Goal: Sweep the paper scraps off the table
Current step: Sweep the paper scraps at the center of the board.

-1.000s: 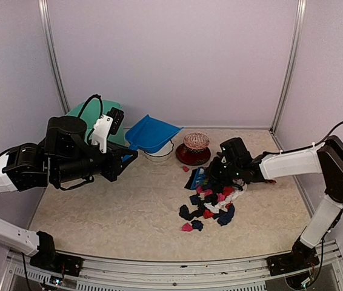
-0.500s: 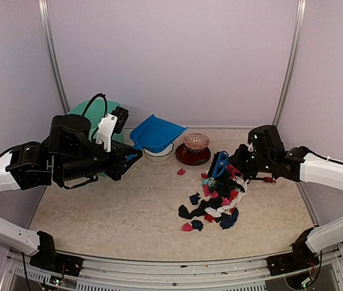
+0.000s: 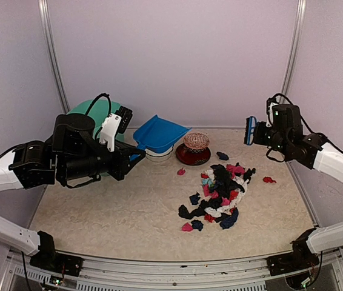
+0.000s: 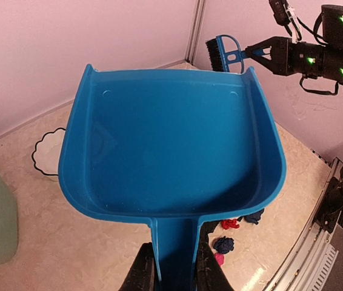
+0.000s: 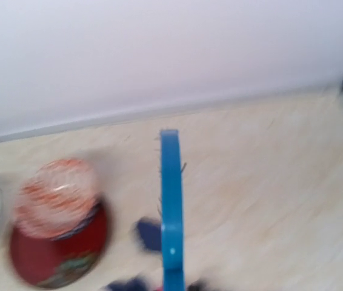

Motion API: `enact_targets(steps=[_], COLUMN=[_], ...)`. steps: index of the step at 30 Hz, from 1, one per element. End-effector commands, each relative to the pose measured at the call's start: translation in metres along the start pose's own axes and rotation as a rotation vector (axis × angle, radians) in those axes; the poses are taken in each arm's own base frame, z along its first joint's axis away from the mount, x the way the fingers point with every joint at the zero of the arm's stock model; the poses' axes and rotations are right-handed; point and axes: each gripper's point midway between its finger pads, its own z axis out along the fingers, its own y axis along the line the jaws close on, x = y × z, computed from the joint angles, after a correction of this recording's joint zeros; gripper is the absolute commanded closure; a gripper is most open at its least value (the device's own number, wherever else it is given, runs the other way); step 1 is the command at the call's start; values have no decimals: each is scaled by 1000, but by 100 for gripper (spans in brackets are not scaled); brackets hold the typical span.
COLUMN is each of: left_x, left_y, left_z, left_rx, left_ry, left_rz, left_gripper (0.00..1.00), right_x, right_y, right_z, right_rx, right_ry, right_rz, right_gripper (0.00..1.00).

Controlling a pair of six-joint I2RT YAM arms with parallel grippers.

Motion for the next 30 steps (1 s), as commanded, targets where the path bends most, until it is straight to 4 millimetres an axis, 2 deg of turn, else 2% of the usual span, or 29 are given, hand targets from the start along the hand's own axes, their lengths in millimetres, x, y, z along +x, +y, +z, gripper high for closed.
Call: enact_targets(steps=[1, 3, 6, 11, 14, 16, 23, 27, 30], left_x=[-15, -14, -14, -13, -12, -11, -12, -12, -10], left_y=[1, 2, 4, 6, 7, 8, 11, 12, 13], left_z=[-8, -8, -10, -13, -15, -16, -21, -23, -22], left_rx=[3, -2, -5, -12, -15, -19, -29, -28, -29], left_ry=[-39, -36, -38, -39, -37, -35, -38, -41, -42], left_rz=[-18, -22, -29, -42, -48, -51, -62, -75, -77], left_gripper=[100, 100, 100, 100, 100, 100, 100, 100, 100], right_x=[-22, -17, 1, 39, 60, 67, 99, 117, 133], right_y=[-13, -12, -6, -1, 0, 4, 14, 16, 21], right_z=[21, 38, 67, 116, 139, 152, 183, 188, 184], right_rx=[56, 41, -16, -62, -103, -132, -222, -276, -346], right_ry=[-128, -116, -57, 67, 127, 151, 240, 292, 321], right_rz=[-344, -458, -635, -881, -987, -1020, -1118, -1140, -1142], right_gripper=[100, 100, 100, 100, 100, 100, 100, 100, 100])
